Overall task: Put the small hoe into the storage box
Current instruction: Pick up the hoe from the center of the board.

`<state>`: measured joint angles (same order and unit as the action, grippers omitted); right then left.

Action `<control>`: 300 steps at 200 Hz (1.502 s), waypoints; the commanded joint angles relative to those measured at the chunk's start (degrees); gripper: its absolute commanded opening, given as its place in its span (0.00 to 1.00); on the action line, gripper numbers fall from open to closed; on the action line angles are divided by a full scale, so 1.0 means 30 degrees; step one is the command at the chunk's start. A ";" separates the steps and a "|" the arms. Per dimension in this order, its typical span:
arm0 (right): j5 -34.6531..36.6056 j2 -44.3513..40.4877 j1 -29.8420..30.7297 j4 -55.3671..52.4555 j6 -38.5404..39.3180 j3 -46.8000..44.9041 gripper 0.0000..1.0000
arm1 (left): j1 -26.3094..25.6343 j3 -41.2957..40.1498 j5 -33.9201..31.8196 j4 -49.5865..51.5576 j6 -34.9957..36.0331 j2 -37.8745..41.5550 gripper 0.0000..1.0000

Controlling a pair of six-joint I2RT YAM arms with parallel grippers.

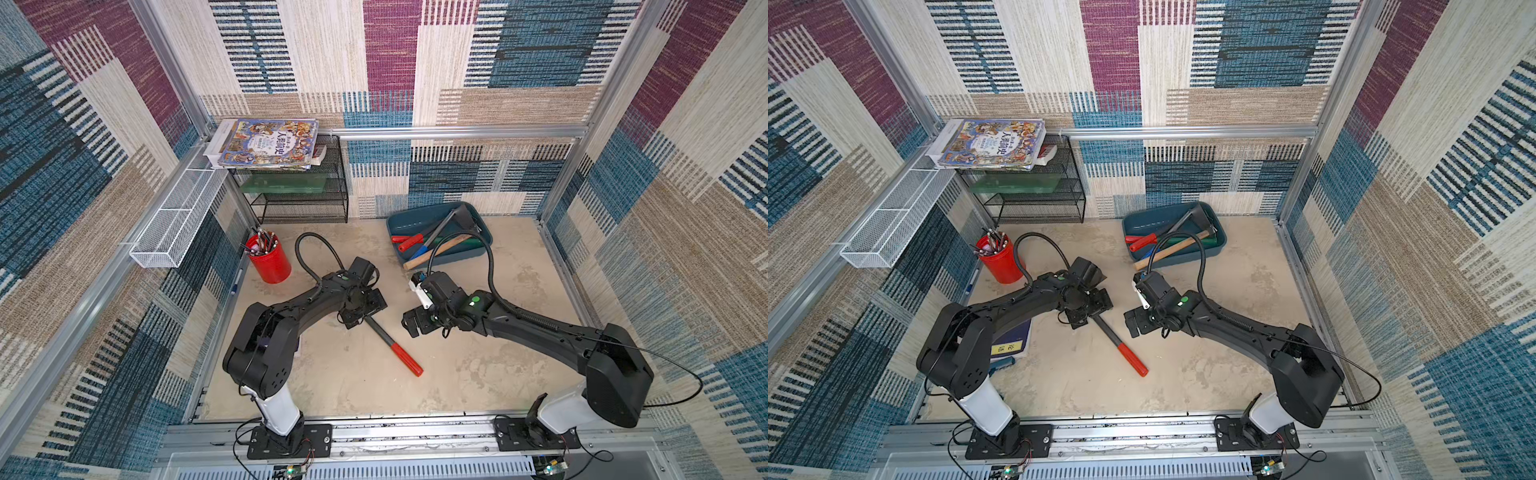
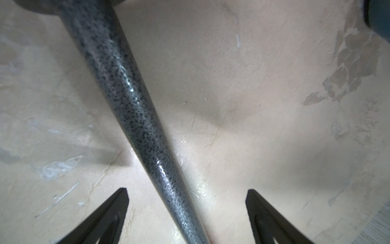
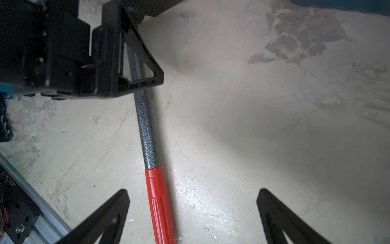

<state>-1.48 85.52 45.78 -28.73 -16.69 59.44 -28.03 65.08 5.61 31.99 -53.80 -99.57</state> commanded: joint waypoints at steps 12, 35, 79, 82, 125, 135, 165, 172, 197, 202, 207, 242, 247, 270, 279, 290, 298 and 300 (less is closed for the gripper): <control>0.0098 -0.0560 0.0077 0.1320 -0.0119 -0.0479 0.98 | 0.0017 0.0104 -0.0511 0.0420 -0.0521 -0.0299 0.89; 0.0276 -0.0983 0.0062 0.1523 -0.0238 -0.0777 0.99 | 0.0013 0.0248 -0.0317 0.0463 -0.0582 -0.0656 0.87; 0.0542 -0.1218 0.0089 0.1563 -0.0346 -0.1100 1.00 | 0.0000 0.0391 -0.0309 0.0350 -0.0823 -0.1244 0.81; 0.0575 -0.1243 0.0091 0.1581 -0.0369 -0.1145 1.00 | -0.0002 0.0396 -0.0337 0.0331 -0.0858 -0.1276 0.81; 0.0768 -0.1605 0.0121 0.1859 -0.0560 -0.1470 1.00 | 0.0009 0.0867 -0.0707 0.0751 -0.0816 -0.1991 0.79; 0.0911 -0.1613 0.0105 0.1884 -0.0565 -0.1547 1.00 | -0.0002 0.0983 -0.0740 0.0828 -0.0817 -0.2187 0.78; 0.1408 -0.1495 0.0150 0.1845 -0.0749 -0.1649 1.00 | -0.0002 0.1345 -0.0801 0.1183 -0.0824 -0.2631 0.72; 0.1518 -0.1465 0.0165 0.1796 -0.0717 -0.1649 0.99 | 0.0022 0.1506 -0.0900 0.1375 -0.0773 -0.2715 0.70; 0.1858 -0.1479 0.0180 0.1697 -0.0723 -0.1707 0.99 | 0.0016 0.1769 -0.1468 0.1969 -0.0553 -0.2915 0.64; 0.1886 -0.1508 0.0180 0.1736 -0.0724 -0.1735 0.99 | 0.0006 0.1816 -0.1565 0.2090 -0.0495 -0.2975 0.64; 0.1880 -0.1544 0.0194 0.1752 -0.0709 -0.1765 0.99 | -0.0001 0.1867 -0.1652 0.2269 -0.0403 -0.3083 0.64; 0.2095 -0.1784 0.0209 0.1886 -0.0882 -0.2036 0.99 | 0.0027 0.1682 -0.2162 0.2649 -0.0029 -0.3182 0.56; 0.2050 -0.1820 0.0209 0.1900 -0.0851 -0.2076 0.99 | 0.0031 0.1728 -0.2134 0.2653 0.0001 -0.3237 0.55; 0.2081 -0.1847 0.0209 0.1879 -0.0795 -0.2140 0.99 | 0.0028 0.2048 -0.2106 0.2915 0.0180 -0.3559 0.51; 0.2107 -0.1871 0.0209 0.1862 -0.0793 -0.2169 0.99 | 0.0032 0.2064 -0.2074 0.2875 0.0164 -0.3607 0.48; 0.2108 -0.1958 0.0209 0.1888 -0.0799 -0.2234 0.98 | 0.0028 0.2056 -0.2125 0.2818 0.0158 -0.3636 0.44; 0.2113 -0.2066 0.0209 0.1908 -0.0863 -0.2313 0.99 | 0.0035 0.2069 -0.2160 0.2869 0.0164 -0.3690 0.42; 0.2120 -0.2091 0.0223 0.1932 -0.0878 -0.2313 0.98 | 0.0037 0.2082 -0.2161 0.2872 0.0168 -0.3694 0.42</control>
<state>3.64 80.14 46.33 -24.29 -18.65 52.88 -28.03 71.83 1.13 39.20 -54.41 -109.12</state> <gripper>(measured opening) 0.986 0.432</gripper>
